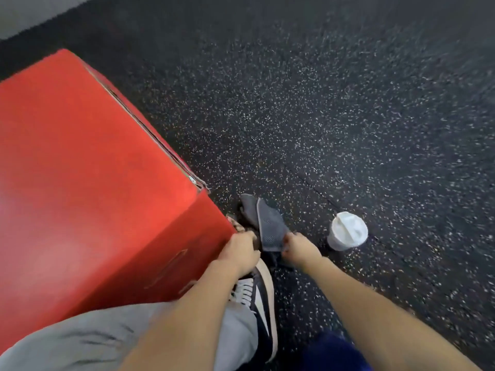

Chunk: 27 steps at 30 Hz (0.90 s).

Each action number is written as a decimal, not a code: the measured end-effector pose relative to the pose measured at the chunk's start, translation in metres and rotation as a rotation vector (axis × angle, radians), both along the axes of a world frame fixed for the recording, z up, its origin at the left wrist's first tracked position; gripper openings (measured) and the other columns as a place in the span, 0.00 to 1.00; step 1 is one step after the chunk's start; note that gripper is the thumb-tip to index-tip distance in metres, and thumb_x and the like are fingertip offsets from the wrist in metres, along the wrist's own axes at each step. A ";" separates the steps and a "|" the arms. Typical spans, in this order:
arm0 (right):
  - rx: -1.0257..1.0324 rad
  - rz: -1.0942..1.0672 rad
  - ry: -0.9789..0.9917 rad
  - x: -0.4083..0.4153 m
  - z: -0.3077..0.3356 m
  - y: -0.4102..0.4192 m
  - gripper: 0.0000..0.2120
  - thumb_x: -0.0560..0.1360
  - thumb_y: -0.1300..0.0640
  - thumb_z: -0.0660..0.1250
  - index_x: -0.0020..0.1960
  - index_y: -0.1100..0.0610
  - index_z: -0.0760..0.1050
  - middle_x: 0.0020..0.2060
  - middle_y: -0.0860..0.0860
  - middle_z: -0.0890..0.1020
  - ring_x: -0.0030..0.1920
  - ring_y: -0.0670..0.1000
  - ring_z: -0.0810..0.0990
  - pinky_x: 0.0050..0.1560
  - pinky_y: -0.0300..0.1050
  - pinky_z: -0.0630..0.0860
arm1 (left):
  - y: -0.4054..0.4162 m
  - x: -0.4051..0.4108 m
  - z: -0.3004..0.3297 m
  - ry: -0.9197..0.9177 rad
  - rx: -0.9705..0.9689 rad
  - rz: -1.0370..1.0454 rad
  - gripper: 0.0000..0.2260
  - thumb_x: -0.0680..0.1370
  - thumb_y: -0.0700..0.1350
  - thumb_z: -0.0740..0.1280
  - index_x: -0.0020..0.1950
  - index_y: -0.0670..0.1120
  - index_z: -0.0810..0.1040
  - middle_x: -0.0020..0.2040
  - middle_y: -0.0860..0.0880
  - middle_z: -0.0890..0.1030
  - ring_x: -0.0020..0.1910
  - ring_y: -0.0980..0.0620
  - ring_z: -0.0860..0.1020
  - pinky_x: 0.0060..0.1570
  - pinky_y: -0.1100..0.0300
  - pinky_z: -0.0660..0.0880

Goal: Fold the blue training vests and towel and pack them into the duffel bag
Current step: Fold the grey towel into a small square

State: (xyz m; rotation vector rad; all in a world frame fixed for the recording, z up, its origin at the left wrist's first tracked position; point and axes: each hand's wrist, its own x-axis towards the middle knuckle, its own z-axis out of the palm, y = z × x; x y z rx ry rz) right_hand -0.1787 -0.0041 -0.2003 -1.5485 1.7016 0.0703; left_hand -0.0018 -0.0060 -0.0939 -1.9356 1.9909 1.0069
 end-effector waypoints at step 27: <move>-0.609 0.127 -0.234 -0.006 0.186 -0.013 0.10 0.83 0.58 0.63 0.60 0.56 0.80 0.51 0.51 0.82 0.52 0.50 0.79 0.52 0.37 0.69 | -0.007 -0.003 0.111 0.236 -0.414 -0.087 0.32 0.77 0.45 0.69 0.78 0.58 0.61 0.75 0.55 0.63 0.63 0.47 0.76 0.67 0.48 0.71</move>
